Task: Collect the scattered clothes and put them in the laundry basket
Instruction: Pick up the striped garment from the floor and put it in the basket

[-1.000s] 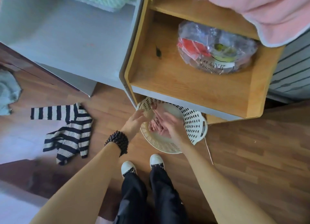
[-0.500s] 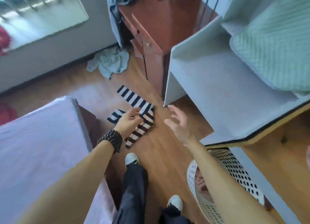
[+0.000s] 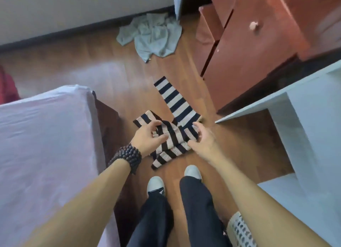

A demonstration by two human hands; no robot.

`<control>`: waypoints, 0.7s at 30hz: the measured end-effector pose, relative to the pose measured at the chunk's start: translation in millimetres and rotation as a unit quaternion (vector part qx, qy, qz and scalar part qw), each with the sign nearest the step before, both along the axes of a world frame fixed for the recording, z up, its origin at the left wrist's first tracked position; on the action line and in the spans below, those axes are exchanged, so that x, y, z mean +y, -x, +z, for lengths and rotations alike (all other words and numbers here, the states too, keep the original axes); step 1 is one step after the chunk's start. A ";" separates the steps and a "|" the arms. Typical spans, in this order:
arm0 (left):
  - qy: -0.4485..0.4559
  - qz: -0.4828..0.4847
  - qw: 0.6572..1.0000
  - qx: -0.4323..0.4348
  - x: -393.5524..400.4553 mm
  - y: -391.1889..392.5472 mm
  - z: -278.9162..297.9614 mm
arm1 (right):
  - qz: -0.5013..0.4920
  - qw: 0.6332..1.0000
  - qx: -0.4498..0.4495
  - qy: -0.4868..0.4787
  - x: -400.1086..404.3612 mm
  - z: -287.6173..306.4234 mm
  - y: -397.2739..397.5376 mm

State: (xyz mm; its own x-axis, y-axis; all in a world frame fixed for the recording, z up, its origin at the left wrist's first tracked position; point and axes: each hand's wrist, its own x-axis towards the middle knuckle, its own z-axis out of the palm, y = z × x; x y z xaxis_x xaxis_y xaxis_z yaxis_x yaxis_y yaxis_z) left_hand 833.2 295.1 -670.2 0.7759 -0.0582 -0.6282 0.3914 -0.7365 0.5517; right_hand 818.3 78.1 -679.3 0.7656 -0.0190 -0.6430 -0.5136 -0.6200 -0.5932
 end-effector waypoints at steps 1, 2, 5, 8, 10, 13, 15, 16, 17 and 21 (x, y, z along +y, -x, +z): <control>-0.014 0.001 1.000 0.006 3.8 -9.8 -43.7 | 0.025 0.999 0.027 0.016 3.0 -43.1 -13.4; -0.026 -0.001 1.000 0.014 6.6 -16.5 -83.7 | 0.043 0.997 0.052 0.028 3.7 -82.9 -24.0; -0.052 -0.022 0.998 0.028 9.2 -28.5 -195.6 | 0.082 0.989 0.094 0.075 4.3 -195.0 -46.3; -0.085 -0.062 0.992 0.063 7.8 -36.2 -285.0 | 0.124 0.979 0.118 0.112 8.9 -278.8 -65.5; -0.109 -0.083 0.988 0.076 6.0 -44.3 -356.4 | 0.159 0.970 0.126 0.133 16.7 -342.2 -80.6; -0.135 -0.115 0.980 0.093 2.4 -57.4 -425.0 | 0.197 0.956 0.137 0.170 29.1 -405.1 -99.1; -0.145 -0.120 0.976 0.110 0.3 -66.9 -467.4 | 0.217 0.940 0.153 0.213 33.5 -447.3 -111.4; -0.158 -0.131 0.972 0.111 -1.0 -69.8 -478.3 | 0.226 0.931 0.160 0.238 32.1 -459.8 -115.0; -0.176 -0.150 0.967 0.105 -1.4 -72.1 -492.5 | 0.231 0.923 0.170 0.256 29.0 -473.2 -118.5; -0.235 -0.220 0.941 0.101 -1.3 -63.3 -533.7 | 0.189 0.937 0.176 0.237 13.7 -514.8 -109.8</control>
State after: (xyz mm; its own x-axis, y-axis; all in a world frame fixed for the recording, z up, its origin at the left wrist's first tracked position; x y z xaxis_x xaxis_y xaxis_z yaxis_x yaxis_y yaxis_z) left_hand 896.5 293.8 -1203.9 0.6037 -0.0255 -0.7968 0.0527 -0.9960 0.0719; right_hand 928.1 91.8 -1194.0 0.5180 -0.1370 -0.8443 -0.3162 -0.9478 -0.0402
